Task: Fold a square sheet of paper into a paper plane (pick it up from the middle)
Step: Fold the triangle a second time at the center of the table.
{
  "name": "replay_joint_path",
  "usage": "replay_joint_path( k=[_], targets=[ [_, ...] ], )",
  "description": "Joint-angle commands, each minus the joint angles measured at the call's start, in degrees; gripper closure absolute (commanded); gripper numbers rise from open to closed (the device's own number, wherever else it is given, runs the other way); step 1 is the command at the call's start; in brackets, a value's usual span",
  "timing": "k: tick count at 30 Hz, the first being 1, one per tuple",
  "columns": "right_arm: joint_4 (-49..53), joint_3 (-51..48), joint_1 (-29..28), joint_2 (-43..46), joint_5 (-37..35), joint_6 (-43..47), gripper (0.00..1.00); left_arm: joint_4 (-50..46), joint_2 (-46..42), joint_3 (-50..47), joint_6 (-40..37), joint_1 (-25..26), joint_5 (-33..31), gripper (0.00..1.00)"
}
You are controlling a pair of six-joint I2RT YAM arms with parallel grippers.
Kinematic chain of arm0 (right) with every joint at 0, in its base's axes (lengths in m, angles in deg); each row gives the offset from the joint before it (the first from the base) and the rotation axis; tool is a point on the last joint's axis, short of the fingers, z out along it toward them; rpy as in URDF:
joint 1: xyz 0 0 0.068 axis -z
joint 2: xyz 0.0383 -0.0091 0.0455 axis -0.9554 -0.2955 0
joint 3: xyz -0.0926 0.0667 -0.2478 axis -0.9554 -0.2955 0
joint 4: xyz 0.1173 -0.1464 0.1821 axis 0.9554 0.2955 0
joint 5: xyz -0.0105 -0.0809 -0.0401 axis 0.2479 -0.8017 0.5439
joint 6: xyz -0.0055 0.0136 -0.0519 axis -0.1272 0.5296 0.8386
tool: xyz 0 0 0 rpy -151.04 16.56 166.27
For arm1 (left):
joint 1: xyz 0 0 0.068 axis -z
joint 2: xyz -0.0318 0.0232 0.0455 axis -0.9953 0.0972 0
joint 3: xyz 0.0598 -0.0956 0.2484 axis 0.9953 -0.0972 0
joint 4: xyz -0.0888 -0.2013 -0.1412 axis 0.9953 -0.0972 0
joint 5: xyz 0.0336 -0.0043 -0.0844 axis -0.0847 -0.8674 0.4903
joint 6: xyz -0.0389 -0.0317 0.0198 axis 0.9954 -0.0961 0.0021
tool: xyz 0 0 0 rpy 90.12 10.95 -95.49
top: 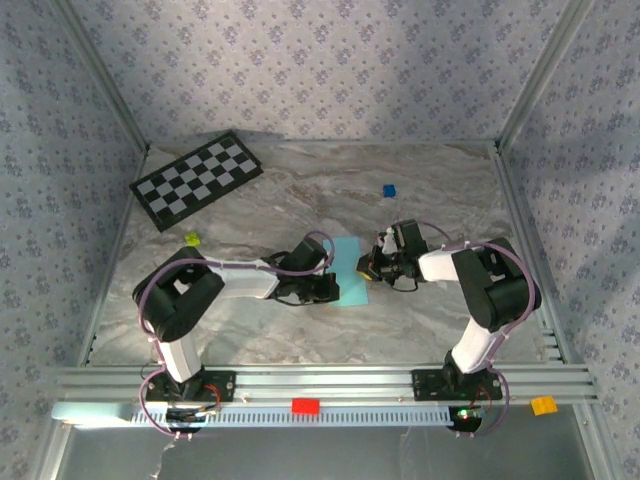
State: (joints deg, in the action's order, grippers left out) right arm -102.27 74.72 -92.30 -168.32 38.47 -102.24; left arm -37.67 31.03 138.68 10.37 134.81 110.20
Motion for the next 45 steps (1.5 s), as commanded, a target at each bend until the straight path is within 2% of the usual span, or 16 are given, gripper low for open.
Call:
replay_joint_path(
  k=[1,9,16,21,32,38,45],
  targets=[
    [3.30,-1.86,0.15,-1.38,-3.92,1.08,0.98,-1.33,-1.74,3.91,0.73,0.32,0.08,0.94],
    [3.44,-2.12,0.32,-1.52,-4.90,0.89,0.98,0.57,5.92,10.01,1.83,0.38,-0.63,0.92],
    [3.61,-2.79,0.29,-1.26,-5.22,1.23,0.98,-0.19,9.29,7.03,3.40,0.76,-0.90,0.93],
    [3.79,-2.92,0.24,-1.33,-6.02,1.05,0.98,4.08,8.71,2.18,5.31,1.11,-0.13,0.93],
    [4.47,-2.65,0.41,-0.84,-6.54,1.17,0.98,1.53,2.11,1.42,1.89,1.29,-1.50,0.91],
    [5.02,-2.47,0.38,-0.83,-6.82,1.34,0.98,1.47,1.93,-0.25,1.63,2.21,0.12,0.92],
    [5.46,-3.17,0.48,-0.40,-7.24,1.66,0.98,2.65,-0.19,-2.52,3.37,2.96,-2.11,0.93]
  ],
)
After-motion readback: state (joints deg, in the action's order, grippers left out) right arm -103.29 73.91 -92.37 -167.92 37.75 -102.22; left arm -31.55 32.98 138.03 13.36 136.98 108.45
